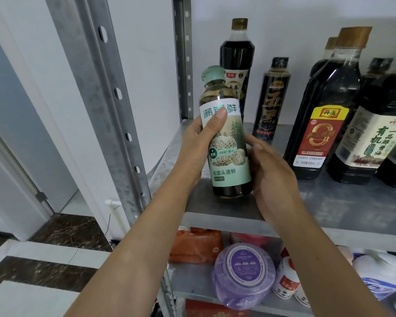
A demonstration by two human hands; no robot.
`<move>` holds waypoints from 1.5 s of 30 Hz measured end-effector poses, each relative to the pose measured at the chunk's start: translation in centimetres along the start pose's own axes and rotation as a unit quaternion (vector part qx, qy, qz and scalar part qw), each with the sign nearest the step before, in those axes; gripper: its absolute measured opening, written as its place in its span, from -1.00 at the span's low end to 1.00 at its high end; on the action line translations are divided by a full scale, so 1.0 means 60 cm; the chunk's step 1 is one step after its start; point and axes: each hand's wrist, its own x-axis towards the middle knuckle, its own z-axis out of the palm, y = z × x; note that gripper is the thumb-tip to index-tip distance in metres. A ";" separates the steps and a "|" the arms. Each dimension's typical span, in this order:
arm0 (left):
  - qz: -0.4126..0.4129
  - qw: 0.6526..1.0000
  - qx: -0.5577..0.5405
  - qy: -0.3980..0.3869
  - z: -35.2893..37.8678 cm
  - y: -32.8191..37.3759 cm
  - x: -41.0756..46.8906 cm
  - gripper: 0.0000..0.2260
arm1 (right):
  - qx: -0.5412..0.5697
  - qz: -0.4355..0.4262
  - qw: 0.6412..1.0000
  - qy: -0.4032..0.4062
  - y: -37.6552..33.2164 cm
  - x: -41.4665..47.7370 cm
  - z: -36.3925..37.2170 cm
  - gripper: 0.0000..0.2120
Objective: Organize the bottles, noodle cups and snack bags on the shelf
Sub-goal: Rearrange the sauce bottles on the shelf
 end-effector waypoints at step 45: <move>-0.022 0.998 -0.046 -0.024 0.005 0.000 0.005 -0.41 | -0.164 0.001 0.976 -0.140 -0.010 -0.012 0.005 -0.08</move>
